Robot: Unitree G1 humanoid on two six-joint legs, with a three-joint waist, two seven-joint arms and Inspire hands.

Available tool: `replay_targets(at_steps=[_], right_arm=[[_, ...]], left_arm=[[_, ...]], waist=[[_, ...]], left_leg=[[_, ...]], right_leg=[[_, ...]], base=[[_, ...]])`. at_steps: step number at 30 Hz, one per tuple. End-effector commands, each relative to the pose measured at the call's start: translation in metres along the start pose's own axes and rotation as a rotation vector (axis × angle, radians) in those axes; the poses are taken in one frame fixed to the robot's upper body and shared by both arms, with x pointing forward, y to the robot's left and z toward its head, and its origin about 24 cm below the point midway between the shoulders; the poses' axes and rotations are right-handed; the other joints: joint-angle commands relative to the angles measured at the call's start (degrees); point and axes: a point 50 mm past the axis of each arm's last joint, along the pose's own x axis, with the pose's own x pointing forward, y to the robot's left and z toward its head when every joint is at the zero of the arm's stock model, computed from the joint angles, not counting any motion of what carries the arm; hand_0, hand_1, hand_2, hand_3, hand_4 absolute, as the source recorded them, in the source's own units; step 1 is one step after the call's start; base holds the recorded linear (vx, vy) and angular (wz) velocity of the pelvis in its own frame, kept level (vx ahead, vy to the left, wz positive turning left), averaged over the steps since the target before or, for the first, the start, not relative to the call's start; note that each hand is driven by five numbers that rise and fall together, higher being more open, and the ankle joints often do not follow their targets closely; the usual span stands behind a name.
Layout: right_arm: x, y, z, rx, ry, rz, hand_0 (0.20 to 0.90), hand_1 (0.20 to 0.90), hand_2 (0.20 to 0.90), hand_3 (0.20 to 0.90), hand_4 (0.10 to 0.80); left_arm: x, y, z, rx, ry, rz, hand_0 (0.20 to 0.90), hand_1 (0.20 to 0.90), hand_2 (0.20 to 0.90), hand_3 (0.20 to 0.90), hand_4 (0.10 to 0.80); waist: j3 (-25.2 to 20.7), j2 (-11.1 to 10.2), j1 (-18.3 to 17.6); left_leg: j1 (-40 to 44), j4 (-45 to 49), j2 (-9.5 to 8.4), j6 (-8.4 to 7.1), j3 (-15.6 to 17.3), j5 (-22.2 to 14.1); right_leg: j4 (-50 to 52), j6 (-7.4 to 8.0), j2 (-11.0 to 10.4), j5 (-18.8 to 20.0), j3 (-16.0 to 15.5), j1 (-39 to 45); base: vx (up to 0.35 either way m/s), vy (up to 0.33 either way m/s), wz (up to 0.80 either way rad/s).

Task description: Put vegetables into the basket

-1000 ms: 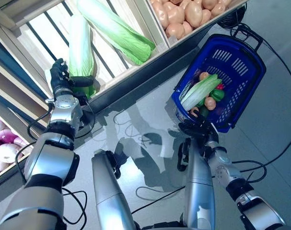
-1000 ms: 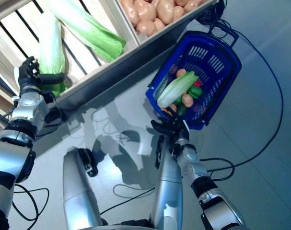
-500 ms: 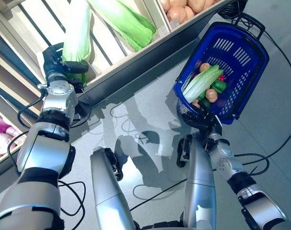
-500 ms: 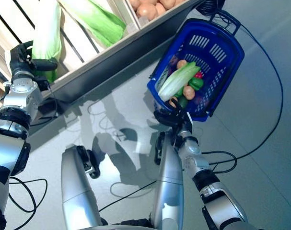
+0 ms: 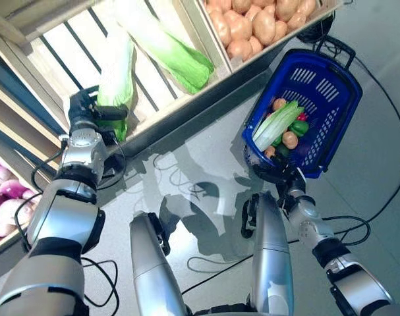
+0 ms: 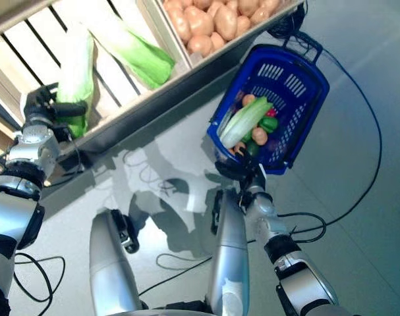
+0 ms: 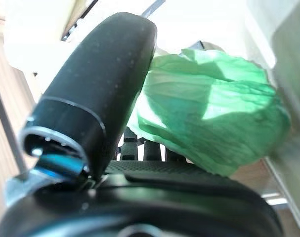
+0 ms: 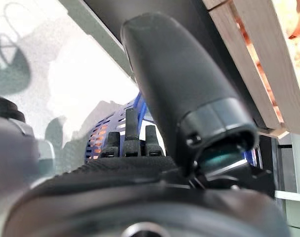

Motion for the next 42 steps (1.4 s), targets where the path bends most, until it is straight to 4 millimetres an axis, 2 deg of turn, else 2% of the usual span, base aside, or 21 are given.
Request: replay_targets(at_steps=[1, 6, 8, 9, 14, 18, 21, 25, 27, 32, 36, 42], right_arm=[[-0.003, -0.006, 0.014, 0.042, -0.121, -0.010, 0.900, 0.900, 0.900, 0.900, 0.800], [-0.016, -0.011, -0.002, 0.047, -0.133, -0.007, 0.900, 0.900, 0.900, 0.900, 0.800], [-0.026, -0.011, -0.010, 0.046, -0.149, -0.009, 0.900, 0.900, 0.900, 0.900, 0.800], [-0.029, -0.009, -0.012, 0.040, -0.159, -0.001, 0.900, 0.900, 0.900, 0.900, 0.800], [-0.043, -0.003, -0.022, 0.033, -0.175, 0.027, 0.900, 0.900, 0.900, 0.900, 0.800], [-0.057, -0.007, -0.039, 0.005, -0.140, 0.050, 0.900, 0.900, 0.900, 0.900, 0.800], [-0.063, -0.014, -0.044, 0.018, -0.129, 0.045, 0.900, 0.900, 0.900, 0.900, 0.800], [-0.066, -0.012, -0.045, 0.125, -0.113, 0.094, 0.900, 0.900, 0.900, 0.900, 0.800], [-0.066, -0.006, -0.039, 0.160, -0.138, 0.170, 0.900, 0.900, 0.900, 0.900, 0.800], [-0.062, 0.018, -0.013, 0.175, -0.232, 0.401, 0.900, 0.900, 0.900, 0.900, 0.800], [-0.048, 0.036, 0.015, 0.215, -0.232, 0.556, 0.900, 0.900, 0.900, 0.900, 0.800], [-0.027, 0.060, 0.060, 0.316, -0.256, 0.655, 0.900, 0.900, 0.900, 0.900, 0.800]], left_arm=[[-0.001, 0.021, -0.004, -0.046, -0.078, 0.058, 0.300, 0.300, 0.300, 0.300, 0.400], [-0.007, 0.032, -0.020, -0.056, -0.122, 0.095, 0.300, 0.300, 0.300, 0.300, 0.400], [-0.012, 0.035, -0.029, -0.068, -0.145, 0.101, 0.300, 0.300, 0.300, 0.300, 0.400], [-0.015, 0.036, -0.032, -0.082, -0.158, 0.101, 0.300, 0.300, 0.300, 0.300, 0.400], [-0.031, 0.029, -0.054, -0.114, -0.196, 0.043, 0.300, 0.300, 0.300, 0.300, 0.400], [-0.050, 0.019, -0.072, -0.114, -0.233, 0.006, 0.300, 0.300, 0.300, 0.300, 0.400], [-0.058, 0.017, -0.076, -0.139, -0.257, -0.007, 0.300, 0.300, 0.300, 0.300, 0.400], [-0.072, 0.005, -0.077, -0.138, -0.325, -0.076, 0.300, 0.300, 0.300, 0.300, 0.400], [-0.078, -0.001, -0.074, -0.152, -0.359, -0.123, 0.300, 0.300, 0.300, 0.300, 0.400], [-0.101, -0.030, -0.063, -0.221, -0.429, -0.290, 0.300, 0.300, 0.300, 0.300, 0.400], [-0.116, -0.059, -0.048, -0.228, -0.460, -0.447, 0.300, 0.300, 0.300, 0.300, 0.400], [-0.130, -0.097, -0.034, -0.174, -0.500, -0.617, 0.300, 0.300, 0.300, 0.300, 0.400]], waist=[[-5.2, 1.4, -0.1], [-7.6, 2.2, 0.5], [-8.9, 2.4, 0.9], [-9.6, 2.6, 1.1], [-13.0, 3.1, 2.2], [-16.4, 3.5, 3.2], [-17.4, 3.6, 3.4], [-19.0, 3.7, 3.5], [-19.7, 3.7, 3.8], [-21.2, 3.2, 5.2], [-22.5, 2.6, 7.0], [-24.4, 1.7, 9.0]], left_leg=[[6.5, -9.3, -0.03, 3.52, 4.7, 1.7], [15.0, -17.9, -1.02, 3.90, 6.6, 4.4], [20.1, -22.3, -2.03, 4.36, 7.8, 5.3], [21.6, -25.0, -2.39, 5.06, 8.4, 7.3], [30.9, -33.2, -4.06, 5.33, 9.5, 8.4], [38.9, -40.9, -5.36, 4.84, 10.8, 10.7], [43.0, -45.8, -5.95, 4.32, 12.0, 12.7], [48.7, -53.8, -7.17, 3.76, 13.3, 16.3], [50.9, -57.7, -7.63, 3.35, 13.5, 18.1], [54.0, -64.1, -8.38, 2.70, 12.7, 21.1], [56.1, -69.3, -8.96, 2.23, 11.6, 23.0], [58.6, -75.7, -9.69, 2.24, 10.2, 24.5]], right_leg=[[-8.7, -1.45, -1.9, 1.6, -1.7, 9.0], [-15.6, -1.99, -2.3, 3.1, -2.9, 16.9], [-19.1, -2.11, -2.3, 3.9, -3.8, 21.5], [-21.5, -2.59, -2.0, 5.8, -4.3, 22.8], [-29.3, -2.15, -1.6, 6.9, -5.7, 32.2], [-38.4, -1.88, -0.9, 9.2, -9.1, 41.4], [-43.9, -1.50, -0.2, 10.8, -10.8, 45.9], [-53.3, -0.93, 1.9, 13.8, -12.4, 52.2], [-57.8, -0.70, 2.7, 15.3, -13.2, 54.9], [-65.6, 0.06, 4.4, 18.8, -14.2, 59.1], [-71.0, 0.79, 5.5, 21.3, -15.6, 62.1], [-75.3, 1.35, 6.6, 23.2, -17.1, 64.6]], base=[[0.085, 0.014, -0.08], [0.089, -0.005, -0.03], [0.073, -0.033, 0.01], [0.042, -0.029, 0.06], [0.109, -0.014, 0.03], [0.138, -0.015, 0.05], [0.073, -0.013, -0.04], [0.061, -0.031, -0.06], [0.056, -0.040, -0.09], [0.052, -0.057, 0.02], [0.046, -0.090, 0.07], [0.051, -0.058, 0.05]])
